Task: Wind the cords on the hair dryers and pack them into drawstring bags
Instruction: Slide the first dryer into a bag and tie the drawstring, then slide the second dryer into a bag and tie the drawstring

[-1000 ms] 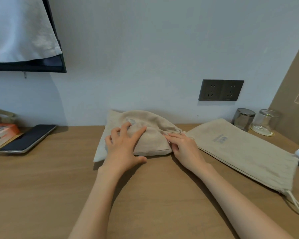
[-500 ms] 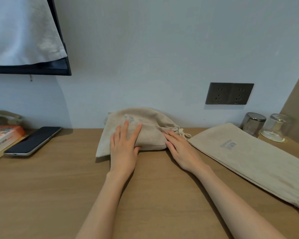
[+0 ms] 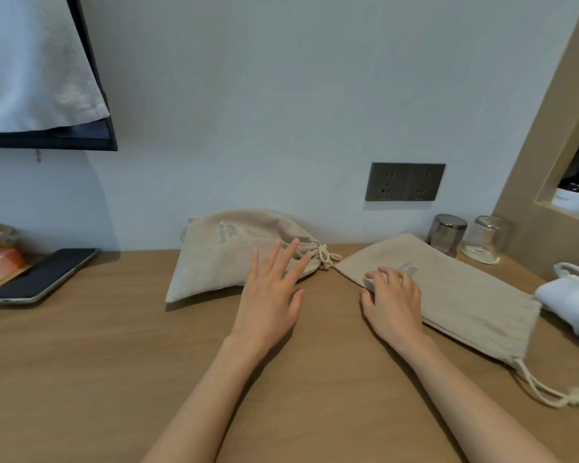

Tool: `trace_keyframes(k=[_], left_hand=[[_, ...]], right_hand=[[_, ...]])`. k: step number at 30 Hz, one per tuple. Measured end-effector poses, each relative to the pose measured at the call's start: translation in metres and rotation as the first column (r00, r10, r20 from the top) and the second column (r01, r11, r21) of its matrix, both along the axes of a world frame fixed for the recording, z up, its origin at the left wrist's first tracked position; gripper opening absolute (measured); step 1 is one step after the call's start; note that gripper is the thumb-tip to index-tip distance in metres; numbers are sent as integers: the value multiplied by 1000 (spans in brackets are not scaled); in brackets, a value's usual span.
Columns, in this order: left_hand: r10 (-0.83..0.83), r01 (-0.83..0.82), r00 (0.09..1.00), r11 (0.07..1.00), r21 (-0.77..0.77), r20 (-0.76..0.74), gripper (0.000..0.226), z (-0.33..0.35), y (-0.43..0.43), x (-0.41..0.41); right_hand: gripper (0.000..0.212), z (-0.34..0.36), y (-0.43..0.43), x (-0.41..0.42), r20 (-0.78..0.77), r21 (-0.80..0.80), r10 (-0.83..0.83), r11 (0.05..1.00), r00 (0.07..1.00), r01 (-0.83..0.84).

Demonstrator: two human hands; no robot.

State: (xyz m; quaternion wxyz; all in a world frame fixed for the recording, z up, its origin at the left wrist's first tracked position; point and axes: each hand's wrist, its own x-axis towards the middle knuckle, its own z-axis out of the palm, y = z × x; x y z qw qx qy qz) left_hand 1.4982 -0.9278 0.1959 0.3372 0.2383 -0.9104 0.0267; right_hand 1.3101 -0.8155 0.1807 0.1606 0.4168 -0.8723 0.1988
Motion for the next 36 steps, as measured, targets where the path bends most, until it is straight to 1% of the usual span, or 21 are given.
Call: trace_keyframes(k=[2, 5, 7, 9, 11, 14, 16, 17, 19, 21, 22, 23, 24, 26, 27, 28, 29, 30, 31, 32, 36], left_hand=[[-39, 40, 999, 999, -26, 25, 64, -4, 8, -2], [-104, 105, 994, 994, -35, 25, 60, -7, 19, -5], [-126, 126, 992, 992, -10, 19, 55, -6, 29, -7], [-151, 151, 989, 988, 42, 7, 51, -6, 39, -9], [-198, 200, 980, 977, 71, -28, 48, -6, 46, -13], [-269, 276, 960, 955, 110, -72, 42, -6, 56, -17], [-297, 305, 952, 942, 142, -78, 42, -3, 63, -17], [-297, 303, 953, 938, 169, -57, 43, -1, 67, -17], [-276, 264, 961, 930, 256, 14, 47, 2, 71, -15], [-257, 212, 961, 918, 335, 98, 50, 0, 69, -13], [-260, 196, 954, 918, 346, 147, 49, -1, 69, -12], [-263, 183, 943, 923, 339, 207, 47, -3, 68, -11], [-259, 163, 928, 928, 336, 267, 45, -4, 68, -10], [-229, 106, 914, 932, 347, 336, 41, -3, 68, -8], [-208, 88, 918, 937, 337, 338, 41, -2, 68, -8], [-188, 78, 925, 945, 319, 331, 40, -1, 67, -8], [-172, 72, 932, 950, 303, 319, 41, 1, 67, -8], [-162, 67, 937, 952, 298, 309, 41, 3, 66, -8], [-152, 56, 940, 952, 301, 304, 41, 5, 66, -8], [-135, 38, 942, 952, 302, 306, 42, 7, 66, -8], [-30, -34, 947, 981, 193, 321, 42, 14, 63, -1]], right_hand=[[30, 0, 19, -7, 69, 45, -6, 999, 998, 3], [24, 3, 44, -11, 40, 31, 98, 995, 994, -100], [18, 5, 60, -9, 39, -4, 165, 986, 985, -165], [17, 6, 74, -4, 89, -50, 208, 978, 974, -204], [18, 10, 89, 5, 145, -81, 252, 967, 957, -243], [22, 16, 110, 22, 186, -90, 347, 938, 919, -336], [25, 20, 122, 37, 250, -105, 430, 903, 867, -417], [26, 21, 127, 45, 300, -131, 472, 881, 829, -454], [29, 21, 134, 60, 389, -199, 547, 836, 742, -512], [30, 22, 136, 69, 479, -284, 601, 796, 640, -535], [29, 23, 137, 70, 524, -324, 616, 783, 589, -531], [28, 24, 138, 69, 545, -342, 615, 784, 570, -518], [26, 25, 139, 64, 529, -336, 600, 798, 601, -501], [21, 24, 140, 46, 398, -227, 484, 875, 779, -428], [20, 24, 140, 36, 307, -121, 386, 922, 870, -367], [22, 23, 141, 26, 230, 7, 278, 958, 933, -287], [26, 23, 142, 19, 193, 137, 170, 971, 966, -198], [31, 23, 143, 15, 205, 242, 78, 962, 976, -127], [36, 23, 143, 14, 242, 306, 21, 947, 970, -98], [39, 22, 143, 15, 272, 333, 9, 937, 962, -103], [40, 19, 137, 28, 234, 289, 126, 938, 964, -193]])
